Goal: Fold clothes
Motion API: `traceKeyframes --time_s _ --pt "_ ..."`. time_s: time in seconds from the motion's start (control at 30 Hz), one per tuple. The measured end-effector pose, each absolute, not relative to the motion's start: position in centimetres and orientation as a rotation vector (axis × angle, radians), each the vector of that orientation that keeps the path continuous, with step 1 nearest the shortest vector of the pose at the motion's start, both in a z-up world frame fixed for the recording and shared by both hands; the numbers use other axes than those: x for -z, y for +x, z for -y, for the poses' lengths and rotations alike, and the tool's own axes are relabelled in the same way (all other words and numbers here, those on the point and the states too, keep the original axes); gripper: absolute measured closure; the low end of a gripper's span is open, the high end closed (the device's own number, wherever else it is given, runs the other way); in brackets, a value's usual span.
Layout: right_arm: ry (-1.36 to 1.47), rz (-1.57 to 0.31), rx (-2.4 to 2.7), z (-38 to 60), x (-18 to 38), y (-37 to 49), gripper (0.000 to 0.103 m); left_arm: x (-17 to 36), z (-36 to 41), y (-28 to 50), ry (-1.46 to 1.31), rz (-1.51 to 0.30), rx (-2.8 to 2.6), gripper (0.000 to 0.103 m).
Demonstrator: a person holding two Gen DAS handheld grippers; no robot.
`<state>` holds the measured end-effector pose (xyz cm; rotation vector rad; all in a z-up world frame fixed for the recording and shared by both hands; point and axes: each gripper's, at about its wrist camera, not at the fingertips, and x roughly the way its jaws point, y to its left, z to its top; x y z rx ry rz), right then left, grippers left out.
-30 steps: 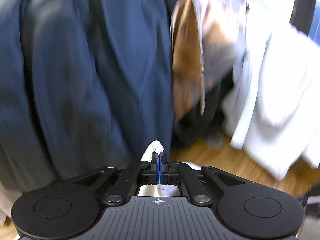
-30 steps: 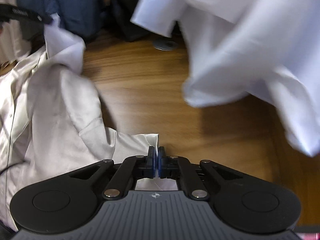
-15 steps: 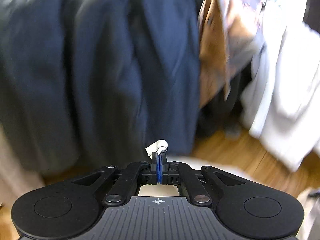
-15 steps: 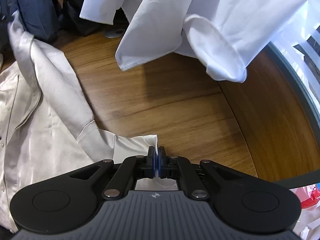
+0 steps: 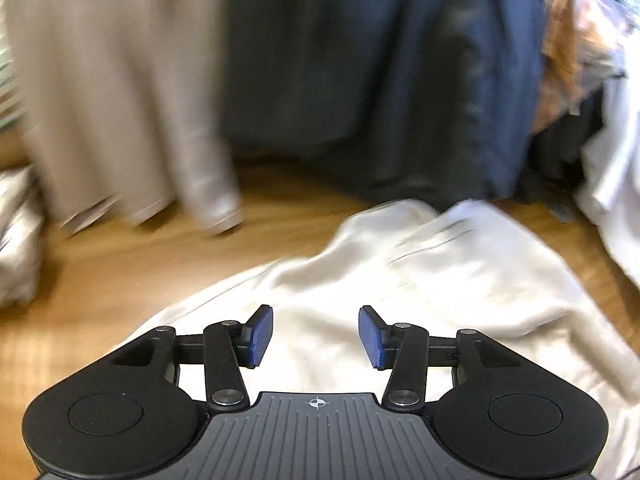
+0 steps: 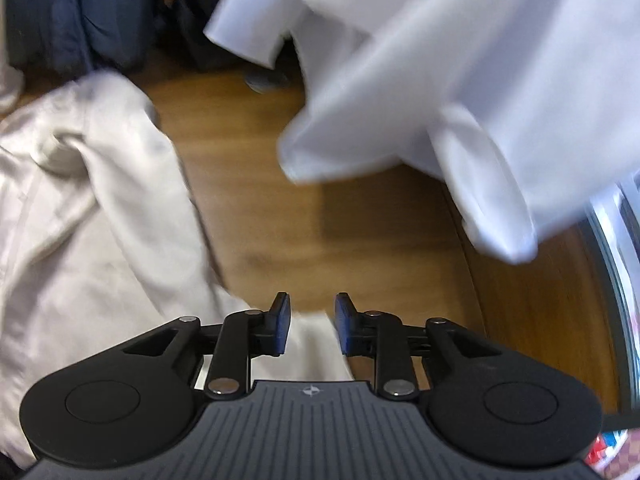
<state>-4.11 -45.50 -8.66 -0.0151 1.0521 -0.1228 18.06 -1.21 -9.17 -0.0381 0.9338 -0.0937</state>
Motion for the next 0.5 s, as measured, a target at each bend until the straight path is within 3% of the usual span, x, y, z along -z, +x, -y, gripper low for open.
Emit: traceKeyframes --time_s 0.27,0.5 --pt "0.007 -1.003 -0.17 39.2 7.4 1.9 0.073 11.0 -5.3 12.7 -0.119 -0.961 -0.129 0.054" --pt "0.025 -1.023 -0.367 31.9 8.1 7.8 0.073 13.1 -7.4 13.0 -0.159 -0.932 -0.197 0.054"
